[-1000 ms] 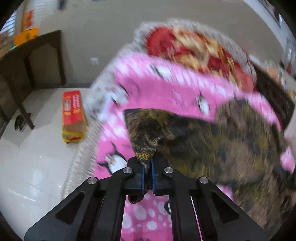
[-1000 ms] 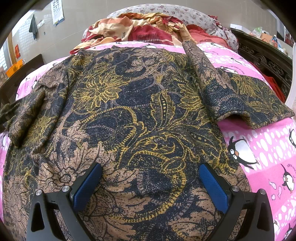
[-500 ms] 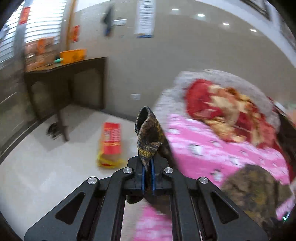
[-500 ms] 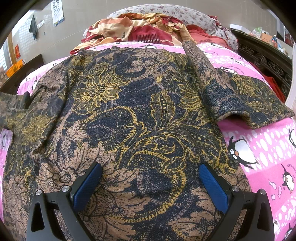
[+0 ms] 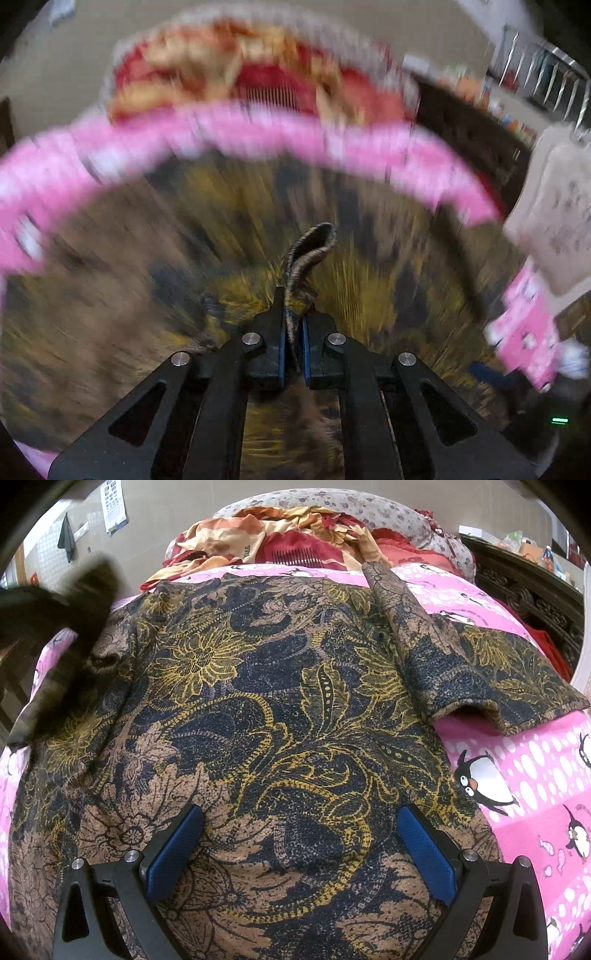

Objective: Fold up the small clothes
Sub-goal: 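Grasp the sleeve cuff with the left tool and fold it across the shirt body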

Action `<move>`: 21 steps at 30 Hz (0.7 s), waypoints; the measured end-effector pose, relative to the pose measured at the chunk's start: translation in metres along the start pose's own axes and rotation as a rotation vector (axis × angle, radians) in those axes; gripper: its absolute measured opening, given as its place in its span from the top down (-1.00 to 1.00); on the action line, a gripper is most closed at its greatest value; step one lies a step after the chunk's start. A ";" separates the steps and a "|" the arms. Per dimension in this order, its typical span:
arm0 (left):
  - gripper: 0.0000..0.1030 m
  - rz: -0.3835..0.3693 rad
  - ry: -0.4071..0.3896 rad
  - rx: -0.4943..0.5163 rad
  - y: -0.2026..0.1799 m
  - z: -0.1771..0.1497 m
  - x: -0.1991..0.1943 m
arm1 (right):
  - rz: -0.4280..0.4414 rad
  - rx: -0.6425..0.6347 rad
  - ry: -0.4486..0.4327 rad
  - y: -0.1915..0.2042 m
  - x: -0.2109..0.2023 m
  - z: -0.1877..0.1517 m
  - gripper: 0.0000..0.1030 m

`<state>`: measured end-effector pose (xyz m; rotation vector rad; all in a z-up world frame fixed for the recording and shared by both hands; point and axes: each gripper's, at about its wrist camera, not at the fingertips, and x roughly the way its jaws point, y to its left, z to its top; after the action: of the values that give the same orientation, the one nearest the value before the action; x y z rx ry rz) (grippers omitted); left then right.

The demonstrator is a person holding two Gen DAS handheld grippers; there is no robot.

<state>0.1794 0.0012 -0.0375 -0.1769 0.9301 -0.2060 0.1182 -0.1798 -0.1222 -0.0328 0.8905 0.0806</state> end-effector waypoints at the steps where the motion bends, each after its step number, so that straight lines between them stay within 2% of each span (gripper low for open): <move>1: 0.89 0.002 0.038 0.004 -0.006 -0.006 0.011 | 0.000 0.000 -0.001 0.000 0.000 0.000 -1.00; 2: 0.61 -0.004 0.046 0.017 -0.013 -0.012 0.015 | 0.000 0.000 0.000 0.000 0.000 0.000 -1.00; 3: 0.22 -0.033 0.030 0.029 -0.018 -0.018 0.010 | 0.000 0.000 -0.001 0.000 0.000 -0.001 -1.00; 5: -0.13 -0.115 0.012 0.033 -0.022 -0.027 -0.010 | 0.001 0.000 -0.001 0.000 0.000 -0.001 -1.00; 8: -0.13 -0.151 -0.011 0.063 -0.022 -0.043 -0.040 | -0.001 -0.001 0.001 0.001 0.001 0.000 -1.00; 11: -0.13 -0.056 -0.023 0.121 -0.006 -0.079 -0.063 | 0.010 0.007 0.008 -0.001 -0.004 0.002 -1.00; 12: -0.13 -0.002 -0.015 0.137 0.002 -0.095 -0.065 | 0.032 0.017 -0.003 -0.001 -0.009 0.005 -0.98; 13: -0.14 0.051 0.003 0.140 0.014 -0.110 -0.067 | 0.090 0.034 -0.037 -0.003 -0.017 0.010 -0.97; 14: -0.17 0.061 0.005 0.128 0.017 -0.128 -0.061 | 0.159 0.064 -0.079 -0.004 -0.025 0.017 -0.96; 16: -0.17 0.063 -0.037 0.097 0.030 -0.140 -0.072 | 0.292 0.106 -0.110 -0.002 -0.029 0.032 -0.96; 17: -0.17 0.109 -0.056 0.080 0.034 -0.146 -0.079 | 0.369 0.114 -0.107 0.002 -0.027 0.038 -0.93; 19: -0.17 0.164 -0.074 0.027 0.042 -0.151 -0.083 | 0.486 0.085 -0.090 0.018 -0.017 0.048 -0.73; 21: -0.17 0.174 -0.076 -0.013 0.050 -0.153 -0.085 | 0.533 0.047 -0.059 0.035 -0.001 0.053 -0.33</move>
<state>0.0115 0.0615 -0.0737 -0.1139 0.8667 -0.0319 0.1557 -0.1417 -0.0878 0.2506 0.8235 0.5546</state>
